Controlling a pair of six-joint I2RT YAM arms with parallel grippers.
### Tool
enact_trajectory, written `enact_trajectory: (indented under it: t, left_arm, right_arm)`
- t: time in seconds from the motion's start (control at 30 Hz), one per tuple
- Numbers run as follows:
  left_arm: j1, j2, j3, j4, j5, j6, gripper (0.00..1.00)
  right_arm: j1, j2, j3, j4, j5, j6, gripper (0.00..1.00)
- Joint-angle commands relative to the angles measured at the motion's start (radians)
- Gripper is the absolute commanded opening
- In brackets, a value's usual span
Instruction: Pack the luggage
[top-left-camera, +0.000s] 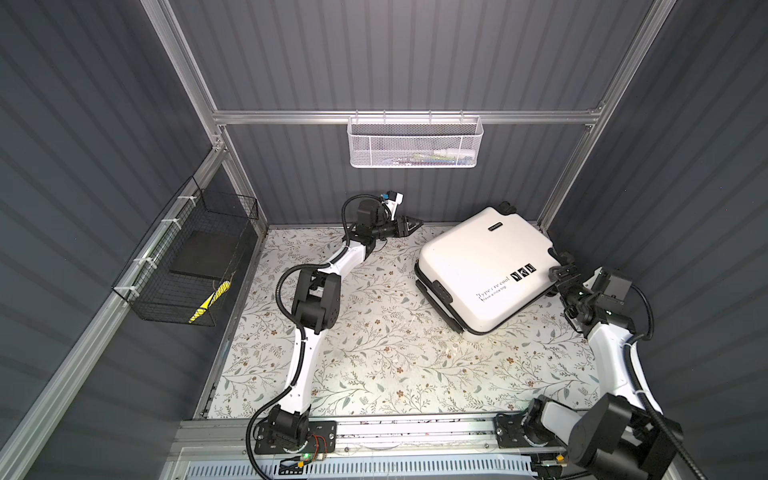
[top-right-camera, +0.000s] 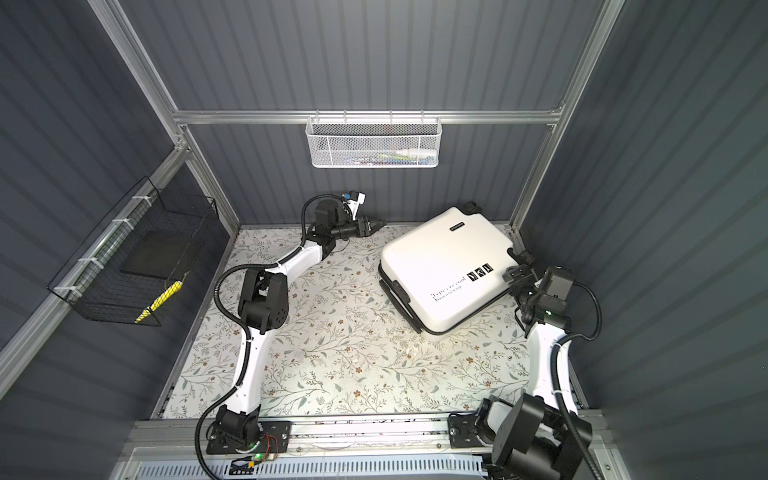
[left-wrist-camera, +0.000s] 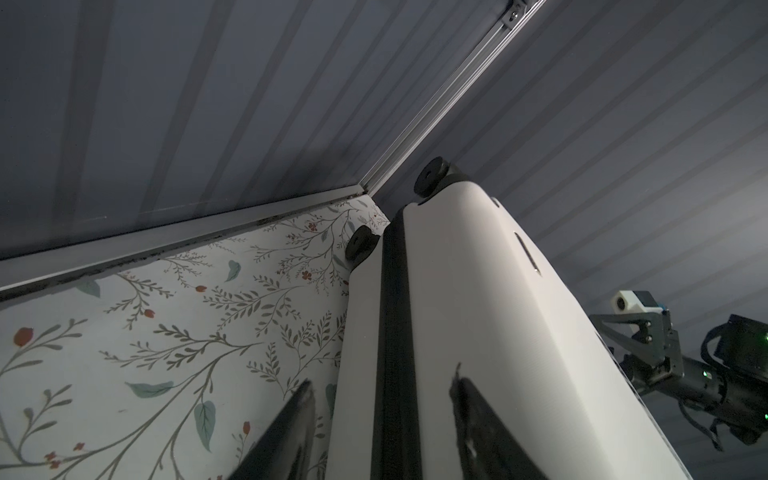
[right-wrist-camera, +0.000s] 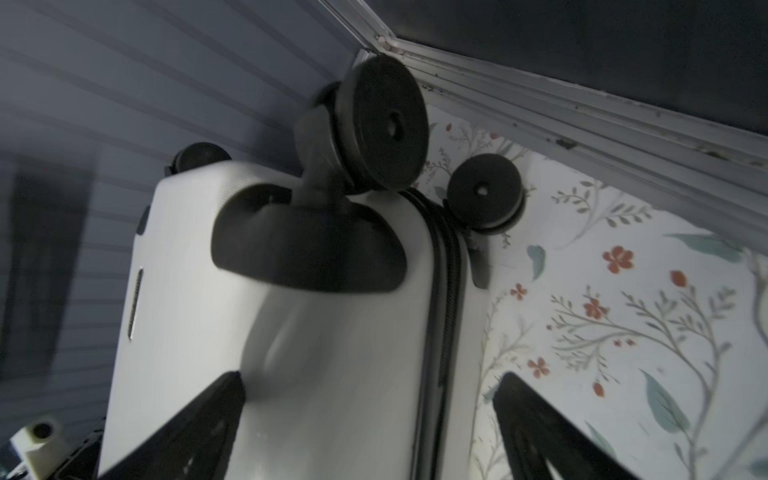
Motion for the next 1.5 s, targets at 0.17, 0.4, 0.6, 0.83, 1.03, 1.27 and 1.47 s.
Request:
enact_trajectory:
  t: [0.17, 0.4, 0.6, 0.83, 1.03, 1.27, 1.47]
  left_arm:
    - [-0.011, 0.028, 0.042, 0.162, 0.106, -0.108, 0.56]
    - [-0.017, -0.031, -0.098, 0.315, 0.152, -0.191, 0.56]
    - [-0.018, -0.172, -0.325, 0.39, 0.151, -0.189, 0.56]
    - [-0.019, -0.386, -0.655, 0.486, 0.106, -0.195, 0.56]
    - [-0.015, -0.545, -0.816, 0.367, 0.007, -0.111, 0.55]
    - [0.081, -0.791, -0.944, 0.166, -0.125, -0.018, 0.58]
    - [0.099, -1.106, -1.15, -0.082, -0.245, 0.113, 0.59]
  right_arm:
    - [0.024, 0.203, 0.035, 0.147, -0.255, 0.005, 0.95]
    - [0.131, 0.291, 0.103, 0.146, -0.312, -0.038, 0.92]
    - [0.271, 0.353, 0.155, 0.144, -0.297, -0.045, 0.91]
    - [0.427, 0.461, 0.261, 0.142, -0.272, -0.039, 0.9]
    - [0.51, 0.579, 0.462, 0.048, -0.254, -0.066, 0.9]
    - [0.48, 0.406, 0.411, -0.056, -0.151, -0.121, 0.92]
    - [0.478, 0.176, 0.268, -0.127, -0.106, -0.144, 0.93]
